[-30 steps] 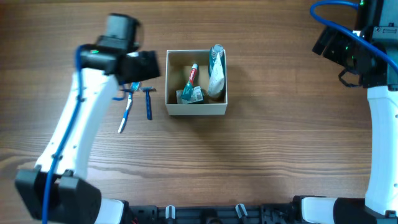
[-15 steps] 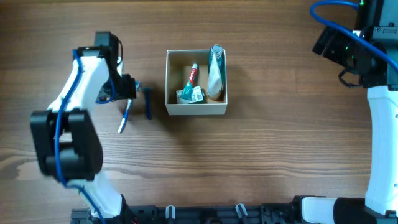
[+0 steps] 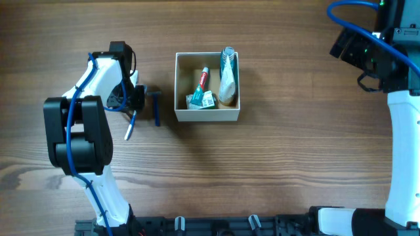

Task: Pack container
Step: 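Grasp the blue toothbrush with the left gripper and lift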

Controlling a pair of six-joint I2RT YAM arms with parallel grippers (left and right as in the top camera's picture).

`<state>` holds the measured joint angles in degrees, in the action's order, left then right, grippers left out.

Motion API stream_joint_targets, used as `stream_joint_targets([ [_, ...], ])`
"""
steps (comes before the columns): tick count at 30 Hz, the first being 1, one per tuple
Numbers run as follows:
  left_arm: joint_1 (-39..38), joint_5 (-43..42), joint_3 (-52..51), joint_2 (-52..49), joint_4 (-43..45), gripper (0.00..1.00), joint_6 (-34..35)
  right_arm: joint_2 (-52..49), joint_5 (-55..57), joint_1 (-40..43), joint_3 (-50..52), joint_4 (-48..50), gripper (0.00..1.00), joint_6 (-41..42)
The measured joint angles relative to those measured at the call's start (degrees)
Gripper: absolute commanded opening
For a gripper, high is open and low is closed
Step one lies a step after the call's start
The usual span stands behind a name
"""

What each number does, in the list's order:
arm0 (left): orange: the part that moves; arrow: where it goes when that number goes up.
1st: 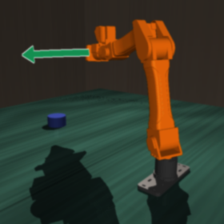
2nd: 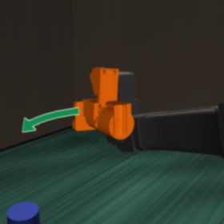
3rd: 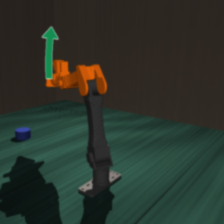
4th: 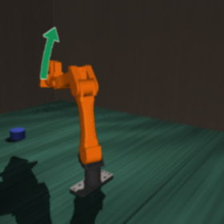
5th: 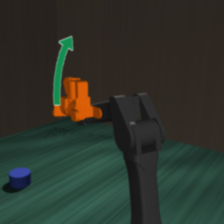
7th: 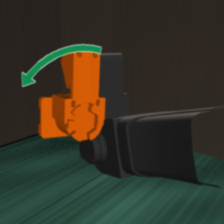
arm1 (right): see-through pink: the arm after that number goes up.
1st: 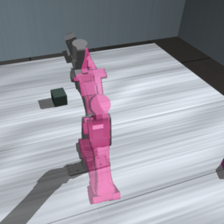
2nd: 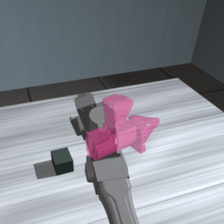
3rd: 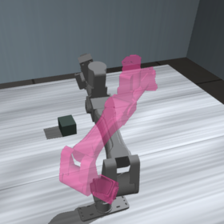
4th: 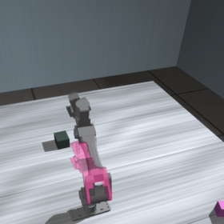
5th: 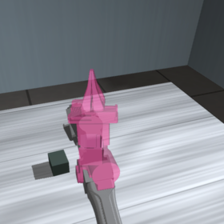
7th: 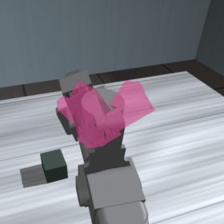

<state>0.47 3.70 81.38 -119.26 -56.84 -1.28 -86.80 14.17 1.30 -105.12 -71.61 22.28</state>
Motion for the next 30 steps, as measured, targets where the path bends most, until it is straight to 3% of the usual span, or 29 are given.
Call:
stream_joint_targets([
  [6, 0.0, -1.2, 0.0, -0.1, -0.3, 0.04, 0.2, 0.0, 0.0, 0.0, 0.0, 0.0, 1.0, 0.0],
  [16, 0.0, -1.0, 0.1, -0.1, -3.0, 0.04, 2.5, 0.0, 0.0, 0.0, 0.0, 0.0, 1.0, 0.0],
  [20, 0.0, -1.9, 0.3, 1.9, -8.7, 0.04, 5.3, 0.0, 0.0, 0.0, 0.0, 0.0, 1.0, 0.0],
  [24, -1.0, -5.1, 4.2, 9.0, -14.4, 0.04, 8.1, 0.0, 0.0, 0.0, 0.0, 0.0, 1.0, 0.0],
  [30, -8.8, -7.1, 9.0, 26.9, -9.9, 0.04, 12.7, 0.0, 0.0, 0.0, 0.0, 0.0, 1.0, 0.0],
])
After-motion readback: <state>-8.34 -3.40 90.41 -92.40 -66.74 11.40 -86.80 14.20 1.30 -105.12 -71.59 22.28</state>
